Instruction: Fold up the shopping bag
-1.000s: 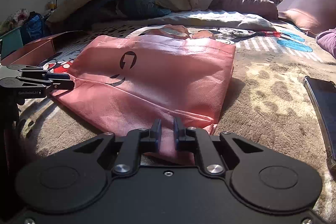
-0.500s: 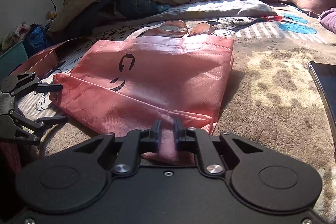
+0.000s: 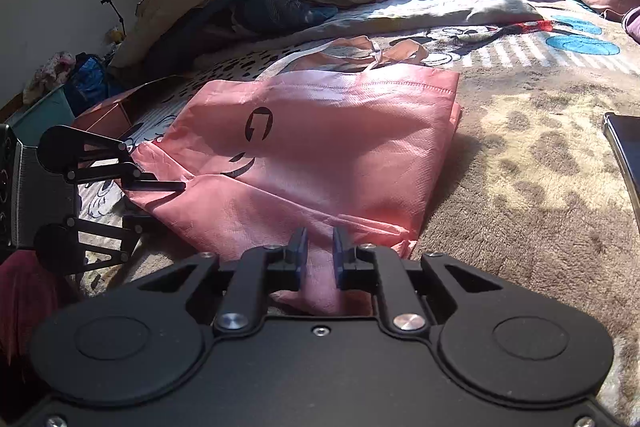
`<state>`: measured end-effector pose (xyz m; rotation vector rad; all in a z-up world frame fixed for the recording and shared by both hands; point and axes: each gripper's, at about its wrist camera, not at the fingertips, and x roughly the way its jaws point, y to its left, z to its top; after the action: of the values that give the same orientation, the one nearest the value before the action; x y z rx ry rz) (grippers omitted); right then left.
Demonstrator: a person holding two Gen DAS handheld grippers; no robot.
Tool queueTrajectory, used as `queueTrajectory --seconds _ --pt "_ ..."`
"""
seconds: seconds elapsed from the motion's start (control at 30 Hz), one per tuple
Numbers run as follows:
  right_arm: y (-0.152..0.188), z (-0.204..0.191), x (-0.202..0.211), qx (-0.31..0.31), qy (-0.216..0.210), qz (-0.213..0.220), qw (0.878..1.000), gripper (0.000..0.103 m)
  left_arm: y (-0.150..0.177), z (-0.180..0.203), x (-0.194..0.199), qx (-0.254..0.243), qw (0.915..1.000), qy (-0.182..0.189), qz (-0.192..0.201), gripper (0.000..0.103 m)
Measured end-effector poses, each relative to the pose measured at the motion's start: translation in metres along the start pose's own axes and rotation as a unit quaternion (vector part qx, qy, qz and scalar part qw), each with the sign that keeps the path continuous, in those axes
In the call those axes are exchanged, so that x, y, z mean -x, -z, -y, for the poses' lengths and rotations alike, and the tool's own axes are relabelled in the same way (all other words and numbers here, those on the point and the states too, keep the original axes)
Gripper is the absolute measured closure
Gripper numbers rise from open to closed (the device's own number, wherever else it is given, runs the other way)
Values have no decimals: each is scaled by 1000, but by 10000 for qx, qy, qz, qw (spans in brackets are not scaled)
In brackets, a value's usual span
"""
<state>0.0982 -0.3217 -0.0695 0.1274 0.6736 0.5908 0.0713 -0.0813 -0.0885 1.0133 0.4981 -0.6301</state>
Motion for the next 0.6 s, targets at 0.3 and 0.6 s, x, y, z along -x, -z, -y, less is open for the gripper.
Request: queueTrajectory --seconds 0.3,0.6 --pt "35 -98 26 3113 381 521 9481 50 8 11 33 687 9976 19 34 89" --pt "50 -144 -9 4898 1000 -85 8660 67 13 6 53 725 9952 650 56 90"
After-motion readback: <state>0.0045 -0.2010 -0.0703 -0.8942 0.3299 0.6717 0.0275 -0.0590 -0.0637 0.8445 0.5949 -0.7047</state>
